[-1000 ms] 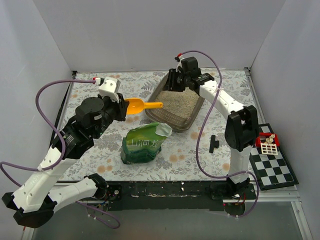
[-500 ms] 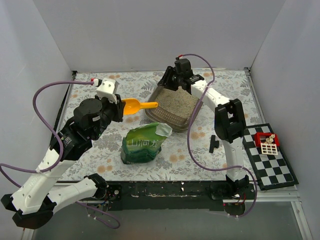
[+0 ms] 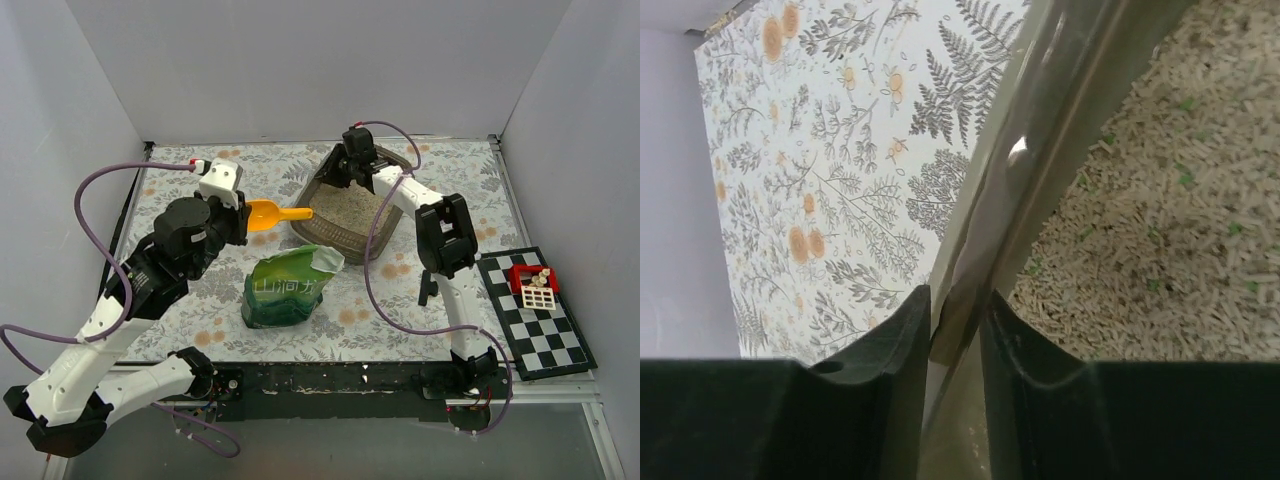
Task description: Fill the litter box with clean litter
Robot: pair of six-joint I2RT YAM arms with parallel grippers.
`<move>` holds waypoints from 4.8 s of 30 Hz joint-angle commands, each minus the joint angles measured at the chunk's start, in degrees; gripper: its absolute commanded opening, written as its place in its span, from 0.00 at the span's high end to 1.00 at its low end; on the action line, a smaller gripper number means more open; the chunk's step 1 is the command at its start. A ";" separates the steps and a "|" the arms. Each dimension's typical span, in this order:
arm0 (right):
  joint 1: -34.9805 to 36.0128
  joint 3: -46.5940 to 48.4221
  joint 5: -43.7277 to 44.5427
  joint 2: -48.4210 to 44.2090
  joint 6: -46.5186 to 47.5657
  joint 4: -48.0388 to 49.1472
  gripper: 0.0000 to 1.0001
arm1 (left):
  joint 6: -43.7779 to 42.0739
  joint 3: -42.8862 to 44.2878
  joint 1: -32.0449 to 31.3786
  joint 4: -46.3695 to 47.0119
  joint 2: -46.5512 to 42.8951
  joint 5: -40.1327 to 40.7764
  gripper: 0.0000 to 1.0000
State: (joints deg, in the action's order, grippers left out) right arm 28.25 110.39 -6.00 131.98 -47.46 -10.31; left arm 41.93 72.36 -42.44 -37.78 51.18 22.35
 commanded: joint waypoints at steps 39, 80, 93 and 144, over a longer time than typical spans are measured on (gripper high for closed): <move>3.22 6.88 -1.03 -0.65 11.86 -1.13 0.45 | -3.26 -2.49 0.33 3.06 0.59 2.00 1.00; 2.78 -40.43 -15.02 -89.44 30.33 -10.80 0.24 | 26.09 13.69 0.34 8.24 9.55 -35.52 1.00; 2.78 -44.20 -23.88 -87.78 10.21 11.42 0.22 | 26.62 10.35 0.25 16.59 8.67 -40.54 1.00; 1.19 -53.08 -28.72 -78.37 -3.60 33.68 0.41 | 42.00 -3.27 23.63 45.51 14.04 -69.37 1.00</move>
State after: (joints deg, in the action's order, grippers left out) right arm 29.63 58.24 -33.17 52.99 -48.27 15.92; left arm 82.83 69.73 -19.18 5.26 65.95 -46.39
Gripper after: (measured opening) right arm 0.627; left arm 0.166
